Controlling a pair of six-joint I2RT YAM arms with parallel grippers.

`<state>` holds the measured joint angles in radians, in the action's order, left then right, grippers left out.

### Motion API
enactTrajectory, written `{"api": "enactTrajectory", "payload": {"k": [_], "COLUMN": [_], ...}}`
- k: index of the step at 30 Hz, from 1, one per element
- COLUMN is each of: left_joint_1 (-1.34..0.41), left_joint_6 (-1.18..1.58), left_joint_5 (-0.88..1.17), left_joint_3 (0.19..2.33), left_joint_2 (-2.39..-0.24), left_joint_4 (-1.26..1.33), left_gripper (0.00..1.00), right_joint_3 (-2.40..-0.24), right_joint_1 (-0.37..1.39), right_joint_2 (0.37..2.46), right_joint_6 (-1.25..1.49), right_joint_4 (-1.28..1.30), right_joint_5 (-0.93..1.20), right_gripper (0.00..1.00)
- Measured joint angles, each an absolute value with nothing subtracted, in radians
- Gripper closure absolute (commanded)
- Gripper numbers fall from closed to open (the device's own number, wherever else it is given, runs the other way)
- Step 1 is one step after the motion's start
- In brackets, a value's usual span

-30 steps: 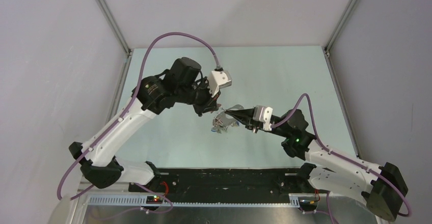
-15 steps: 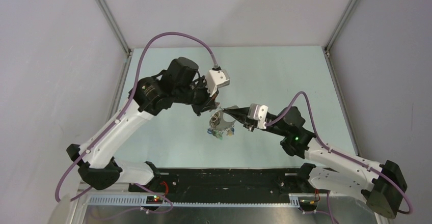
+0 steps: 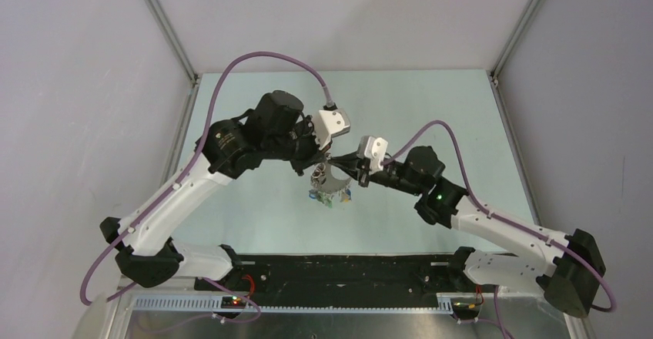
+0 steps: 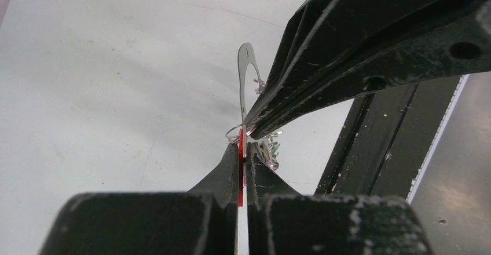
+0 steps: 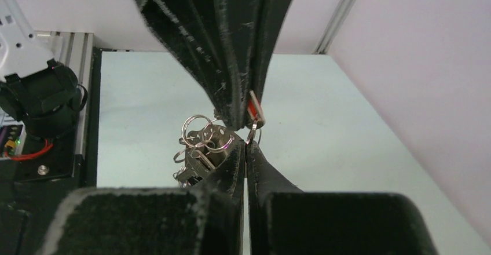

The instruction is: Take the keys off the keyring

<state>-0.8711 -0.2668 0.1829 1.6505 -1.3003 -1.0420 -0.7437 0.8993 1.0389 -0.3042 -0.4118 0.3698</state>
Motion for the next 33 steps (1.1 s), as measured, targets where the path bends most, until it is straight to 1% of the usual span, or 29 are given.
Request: {"api": "enactTrajectory", "payload": {"k": [4, 5, 6, 7, 8, 13, 14, 16, 20, 25, 33], "left_joint_1": [-0.874, -0.875, -0.875, -0.875, -0.875, -0.886, -0.887, -0.888, -0.888, -0.888, -0.891], "left_joint_6": [-0.274, -0.275, -0.279, -0.281, -0.282, -0.290, -0.291, -0.297, -0.316, -0.352, -0.458], "left_joint_5": [0.157, 0.150, 0.143, 0.138, 0.134, 0.134, 0.134, 0.134, 0.134, 0.139, 0.188], "left_joint_3": [1.650, 1.648, 1.648, 1.647, 1.646, 1.639, 1.638, 1.637, 1.635, 1.624, 1.582], "left_joint_2": [-1.300, -1.300, -1.300, -1.300, -1.300, -1.300, -1.300, -1.300, -1.298, -1.283, -1.233], "left_joint_4": [-1.042, -1.042, -1.042, -1.042, -1.041, -1.034, -1.034, -1.034, -1.034, -1.033, -1.033], "left_gripper": [1.00, 1.00, 1.00, 1.00, 1.00, 1.00, 1.00, 1.00, 1.00, 1.00, 1.00], "right_joint_3": [-0.805, -0.813, -0.820, -0.824, -0.827, -0.828, -0.828, -0.820, -0.784, -0.765, -0.765], "right_joint_1": [0.891, 0.887, 0.881, 0.877, 0.872, 0.863, 0.860, 0.852, 0.839, 0.803, 0.710], "right_joint_2": [1.089, 1.097, 1.103, 1.107, 1.109, 1.106, 1.104, 1.089, 1.032, 0.974, 0.951], "right_joint_6": [-0.212, -0.190, -0.161, -0.132, -0.110, -0.090, -0.095, -0.115, -0.161, -0.198, -0.210], "right_joint_4": [-0.364, -0.359, -0.355, -0.353, -0.349, -0.323, -0.318, -0.313, -0.307, -0.297, -0.323], "right_joint_5": [0.351, 0.351, 0.351, 0.355, 0.361, 0.400, 0.411, 0.443, 0.503, 0.566, 0.649], "right_gripper": [0.99, 0.95, 0.87, 0.83, 0.76, 0.59, 0.54, 0.50, 0.50, 0.51, 0.52]}}
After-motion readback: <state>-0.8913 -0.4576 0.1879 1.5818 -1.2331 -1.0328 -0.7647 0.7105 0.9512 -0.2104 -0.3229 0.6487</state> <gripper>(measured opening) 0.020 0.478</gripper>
